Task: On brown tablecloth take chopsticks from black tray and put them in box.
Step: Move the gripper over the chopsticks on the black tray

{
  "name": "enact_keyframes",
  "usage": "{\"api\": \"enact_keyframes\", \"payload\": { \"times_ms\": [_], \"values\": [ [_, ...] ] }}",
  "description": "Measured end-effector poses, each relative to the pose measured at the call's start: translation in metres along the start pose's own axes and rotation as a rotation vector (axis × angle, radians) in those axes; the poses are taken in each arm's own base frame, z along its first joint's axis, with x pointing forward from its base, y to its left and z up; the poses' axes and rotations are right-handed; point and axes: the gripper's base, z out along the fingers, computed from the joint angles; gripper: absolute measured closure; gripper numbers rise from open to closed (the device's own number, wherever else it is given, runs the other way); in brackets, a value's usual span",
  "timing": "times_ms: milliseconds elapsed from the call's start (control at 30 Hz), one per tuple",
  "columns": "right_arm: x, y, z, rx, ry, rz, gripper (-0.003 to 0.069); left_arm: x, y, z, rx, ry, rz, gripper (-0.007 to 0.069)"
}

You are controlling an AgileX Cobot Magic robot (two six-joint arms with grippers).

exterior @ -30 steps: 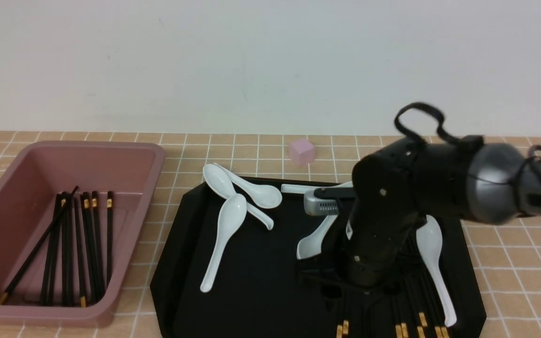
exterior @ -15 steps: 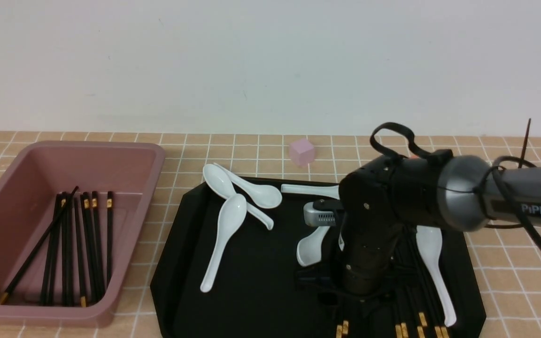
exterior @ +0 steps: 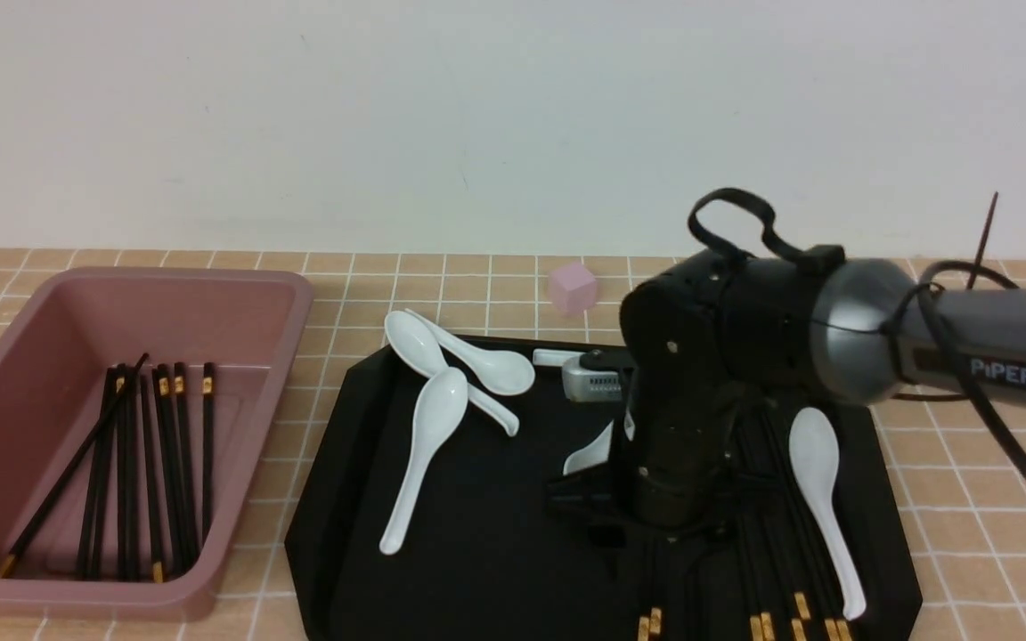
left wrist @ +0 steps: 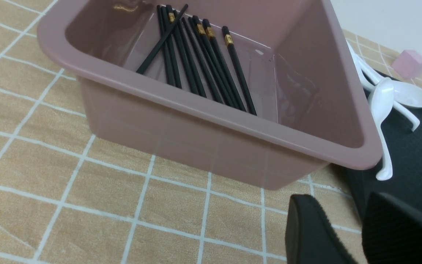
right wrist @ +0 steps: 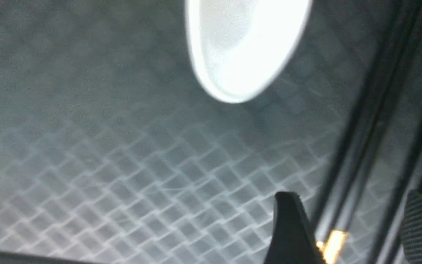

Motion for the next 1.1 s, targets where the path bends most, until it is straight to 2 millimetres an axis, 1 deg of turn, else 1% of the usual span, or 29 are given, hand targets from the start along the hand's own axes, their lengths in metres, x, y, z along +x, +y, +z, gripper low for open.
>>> {"api": "enact_keyframes", "payload": {
  "times_ms": [133,333,567,633,767,800,867,933,1100],
  "values": [
    [0.001,0.002,0.004,0.005,0.007,0.002,0.0247,0.0,0.0,0.0,0.0,0.0,0.0,0.0386],
    [0.0,-0.001,0.025,0.055,0.036,0.003,0.0247,0.0,0.0,0.0,0.0,0.0,0.0,0.0386],
    [-0.001,0.0,0.027,0.059,0.04,0.004,0.0252,0.0,0.0,0.0,0.0,0.0,0.0,0.0386],
    [-0.002,0.001,0.028,0.06,0.043,0.005,0.0274,0.0,0.0,0.0,0.0,0.0,0.0,0.0386],
    [-0.002,0.001,0.029,0.059,0.048,0.007,0.0342,0.0,0.0,0.0,0.0,0.0,0.0,0.0386],
    [-0.002,0.002,0.029,0.055,0.049,0.009,0.0406,0.0,0.0,0.0,0.0,0.0,0.0,0.0386],
    [-0.002,0.002,0.028,0.058,0.052,-0.002,0.0489,0.0,0.0,0.0,0.0,0.0,0.0,0.0386],
    [-0.001,0.001,0.028,0.062,0.054,-0.017,0.0526,0.0,0.0,0.0,0.0,0.0,0.0,0.0386],
    [0.0,-0.001,0.028,0.086,0.071,-0.032,0.0524,0.0,0.0,0.0,0.0,0.0,0.0,0.0386]
  ]
}}
